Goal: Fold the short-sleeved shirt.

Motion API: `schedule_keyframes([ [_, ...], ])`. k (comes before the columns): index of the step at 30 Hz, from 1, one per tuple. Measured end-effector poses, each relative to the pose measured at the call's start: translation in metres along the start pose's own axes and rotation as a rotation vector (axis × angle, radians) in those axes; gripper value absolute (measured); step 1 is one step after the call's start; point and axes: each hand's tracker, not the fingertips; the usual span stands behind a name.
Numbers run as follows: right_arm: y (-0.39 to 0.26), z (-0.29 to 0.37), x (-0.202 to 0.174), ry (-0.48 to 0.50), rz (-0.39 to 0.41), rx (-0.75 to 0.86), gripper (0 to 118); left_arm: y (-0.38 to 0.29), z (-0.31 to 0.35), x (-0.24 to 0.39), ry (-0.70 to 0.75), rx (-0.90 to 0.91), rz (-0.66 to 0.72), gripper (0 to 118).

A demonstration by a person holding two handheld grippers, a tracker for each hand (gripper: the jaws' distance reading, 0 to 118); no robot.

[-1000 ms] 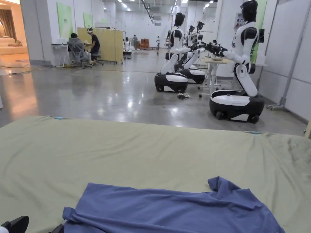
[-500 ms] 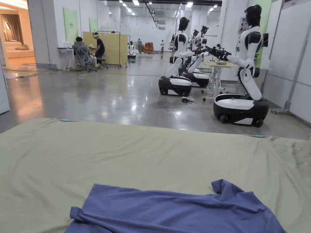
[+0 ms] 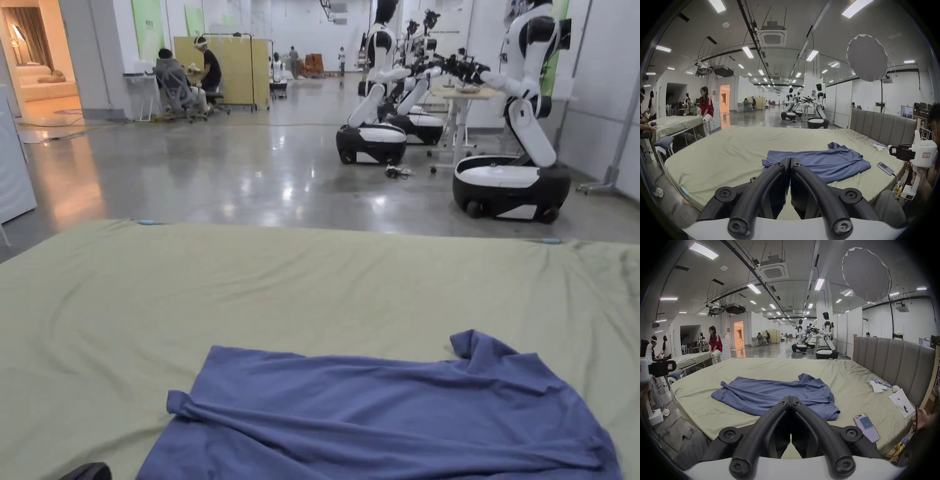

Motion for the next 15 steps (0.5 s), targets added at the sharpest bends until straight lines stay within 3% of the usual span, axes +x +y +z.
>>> schedule_keyframes([
  [4, -0.009, -0.006, 0.007, 0.0, -0.001, -0.031, 0, 0.001, -0.042, -0.018, 0.036, -0.106, 0.025, 4],
  [5, -0.011, -0.006, 0.009, -0.004, -0.006, -0.031, 0, 0.002, -0.056, -0.025, 0.027, -0.125, 0.042, 17],
  [7, -0.015, -0.008, 0.016, 0.001, -0.02, -0.051, 0, -0.001, -0.093, -0.043, -0.022, -0.228, 0.087, 56],
  [10, -0.022, -0.014, 0.029, -0.01, -0.044, -0.086, 0, -0.021, -0.158, -0.066, -0.042, -0.35, 0.175, 59],
  [15, -0.036, -0.019, 0.052, -0.058, -0.069, -0.138, 0, -0.064, -0.246, -0.089, 0.062, -0.551, 0.169, 57],
])
